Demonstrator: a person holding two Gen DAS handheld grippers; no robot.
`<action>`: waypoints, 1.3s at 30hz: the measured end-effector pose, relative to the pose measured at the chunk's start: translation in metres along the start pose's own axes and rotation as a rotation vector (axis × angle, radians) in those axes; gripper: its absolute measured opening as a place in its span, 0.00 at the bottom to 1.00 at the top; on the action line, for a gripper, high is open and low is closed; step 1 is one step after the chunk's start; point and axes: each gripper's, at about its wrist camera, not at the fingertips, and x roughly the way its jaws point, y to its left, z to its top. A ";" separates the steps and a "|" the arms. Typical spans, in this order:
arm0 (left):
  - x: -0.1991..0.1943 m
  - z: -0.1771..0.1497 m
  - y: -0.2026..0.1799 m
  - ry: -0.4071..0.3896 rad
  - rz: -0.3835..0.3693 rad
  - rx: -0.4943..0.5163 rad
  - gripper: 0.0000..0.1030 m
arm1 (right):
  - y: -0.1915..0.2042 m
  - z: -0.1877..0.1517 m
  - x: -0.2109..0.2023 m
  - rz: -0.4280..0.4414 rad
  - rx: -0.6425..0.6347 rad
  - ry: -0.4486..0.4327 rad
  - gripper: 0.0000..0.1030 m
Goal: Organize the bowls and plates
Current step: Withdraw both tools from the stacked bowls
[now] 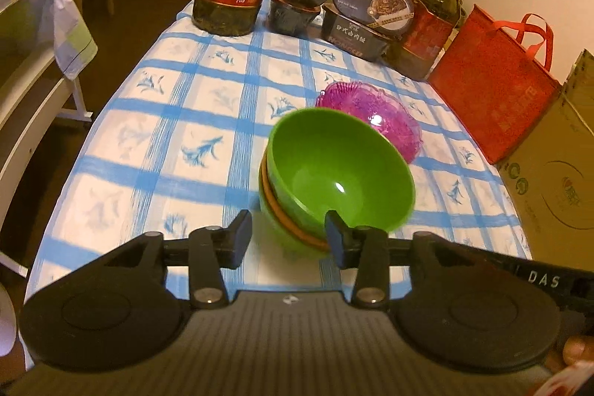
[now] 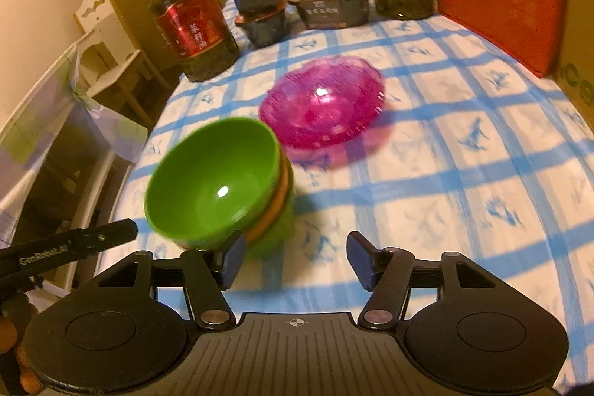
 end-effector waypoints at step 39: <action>-0.034 -0.088 -0.020 0.028 0.096 0.042 0.77 | -0.020 -0.081 -0.032 -0.071 -0.026 0.085 0.66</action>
